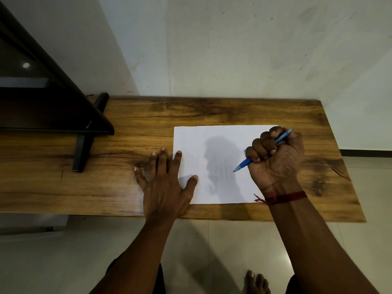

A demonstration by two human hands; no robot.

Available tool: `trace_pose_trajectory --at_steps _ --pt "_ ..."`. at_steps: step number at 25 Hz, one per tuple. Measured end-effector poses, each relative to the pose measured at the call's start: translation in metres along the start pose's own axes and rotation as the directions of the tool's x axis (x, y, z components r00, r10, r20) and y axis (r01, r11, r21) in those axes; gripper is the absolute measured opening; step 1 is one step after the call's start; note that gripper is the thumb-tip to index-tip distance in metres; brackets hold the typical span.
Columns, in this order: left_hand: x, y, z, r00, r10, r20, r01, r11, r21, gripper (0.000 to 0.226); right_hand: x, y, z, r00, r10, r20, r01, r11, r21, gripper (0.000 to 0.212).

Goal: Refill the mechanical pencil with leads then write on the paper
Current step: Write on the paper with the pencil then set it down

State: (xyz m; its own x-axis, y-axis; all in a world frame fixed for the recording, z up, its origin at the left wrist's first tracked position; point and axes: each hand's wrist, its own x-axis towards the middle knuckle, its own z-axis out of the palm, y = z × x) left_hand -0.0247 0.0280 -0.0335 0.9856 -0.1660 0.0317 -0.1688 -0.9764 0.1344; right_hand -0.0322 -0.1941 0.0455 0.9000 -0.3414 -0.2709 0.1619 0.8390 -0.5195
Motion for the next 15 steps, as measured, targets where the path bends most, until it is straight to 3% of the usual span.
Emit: trace_pose_trajectory --at_steps 15 --pt "0.0002 -0.0006 0.0007 1.0 0.011 0.015 -0.011 0.999 0.042 0.079 -0.0001 -0.0018 -0.0005 0.999 0.027 0.021 -0.028 0.998 0.05 0.046"
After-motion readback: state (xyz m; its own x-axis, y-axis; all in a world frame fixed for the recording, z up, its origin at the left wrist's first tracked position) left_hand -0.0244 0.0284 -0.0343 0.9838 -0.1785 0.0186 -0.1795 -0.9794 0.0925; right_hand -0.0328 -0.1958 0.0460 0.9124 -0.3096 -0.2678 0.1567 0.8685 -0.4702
